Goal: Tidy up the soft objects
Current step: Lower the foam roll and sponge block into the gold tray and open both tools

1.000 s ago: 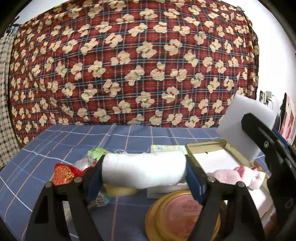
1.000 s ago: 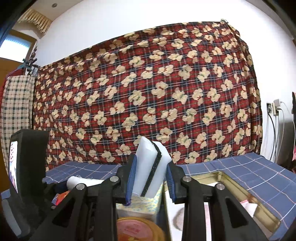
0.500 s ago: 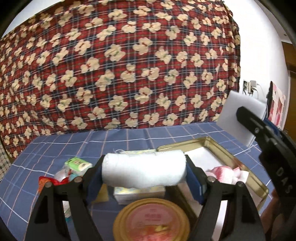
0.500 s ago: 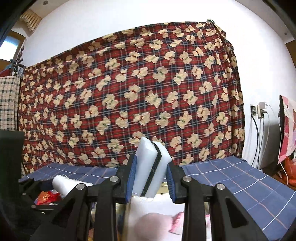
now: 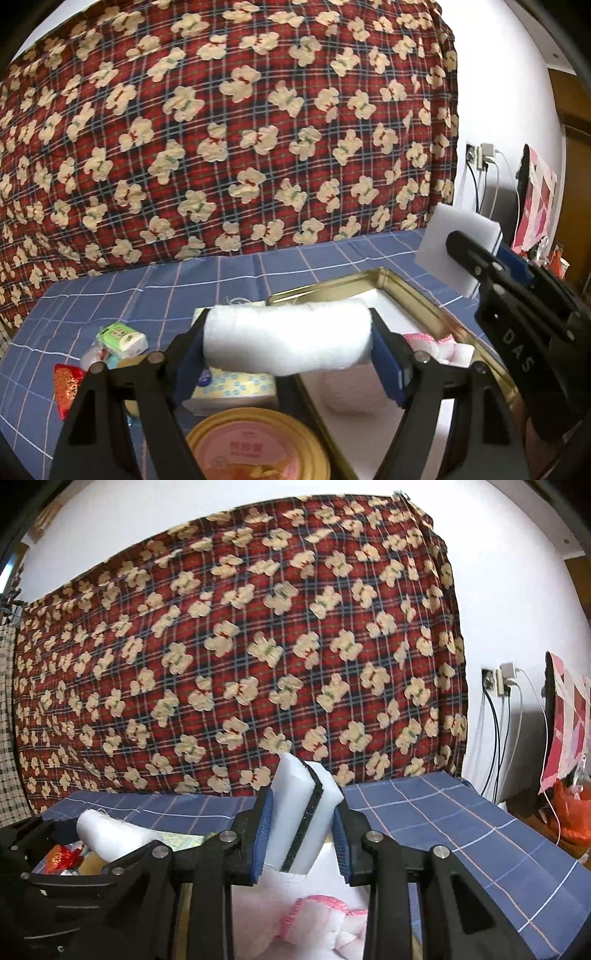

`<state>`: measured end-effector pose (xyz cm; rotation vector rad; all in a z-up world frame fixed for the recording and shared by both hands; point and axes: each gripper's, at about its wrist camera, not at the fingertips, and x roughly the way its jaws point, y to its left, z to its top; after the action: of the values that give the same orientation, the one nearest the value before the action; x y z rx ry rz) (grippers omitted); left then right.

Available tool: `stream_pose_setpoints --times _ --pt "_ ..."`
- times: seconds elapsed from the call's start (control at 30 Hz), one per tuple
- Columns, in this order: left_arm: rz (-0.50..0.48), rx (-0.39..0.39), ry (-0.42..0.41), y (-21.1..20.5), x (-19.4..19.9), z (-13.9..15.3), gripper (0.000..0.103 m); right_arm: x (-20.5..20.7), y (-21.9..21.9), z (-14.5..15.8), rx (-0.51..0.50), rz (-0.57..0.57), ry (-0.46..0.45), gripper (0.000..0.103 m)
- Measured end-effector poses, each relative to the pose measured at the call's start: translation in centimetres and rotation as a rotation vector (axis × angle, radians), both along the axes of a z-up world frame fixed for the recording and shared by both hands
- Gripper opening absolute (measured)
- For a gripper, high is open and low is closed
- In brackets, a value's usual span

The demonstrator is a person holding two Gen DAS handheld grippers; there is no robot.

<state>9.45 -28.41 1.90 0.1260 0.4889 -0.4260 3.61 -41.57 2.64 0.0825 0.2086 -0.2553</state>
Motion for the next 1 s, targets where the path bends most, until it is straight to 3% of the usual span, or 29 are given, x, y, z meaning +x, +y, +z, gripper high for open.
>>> stream_pose_setpoints --times 0.5,0.73,0.8,0.87,0.93,1.0 --pt "-0.076 0.068 0.044 -4.6 0.5 -1.2 0.079 1.7 -4.1 -1.3 0.038 -0.031 0.131 0.034" --pt "-0.094 0.112 0.061 -6.0 0.7 -2.1 0.079 1.9 -4.9 -1.8 0.043 -0.036 0.152 0.035" --pt "-0.093 0.125 0.061 -6.2 0.7 -2.3 0.080 1.9 -5.1 -1.9 0.053 -0.031 0.151 0.045" --pt "-0.092 0.143 0.060 -6.4 0.7 -2.4 0.082 1.9 -5.4 -1.9 0.077 -0.015 0.148 0.078" --pt "-0.088 0.161 0.050 -6.6 0.4 -2.4 0.092 1.6 -5.4 -1.8 0.085 -0.013 0.131 0.082" --pt "-0.096 0.154 0.037 -6.5 0.1 -2.3 0.094 1.1 -5.3 -1.7 0.081 -0.012 0.104 0.082"
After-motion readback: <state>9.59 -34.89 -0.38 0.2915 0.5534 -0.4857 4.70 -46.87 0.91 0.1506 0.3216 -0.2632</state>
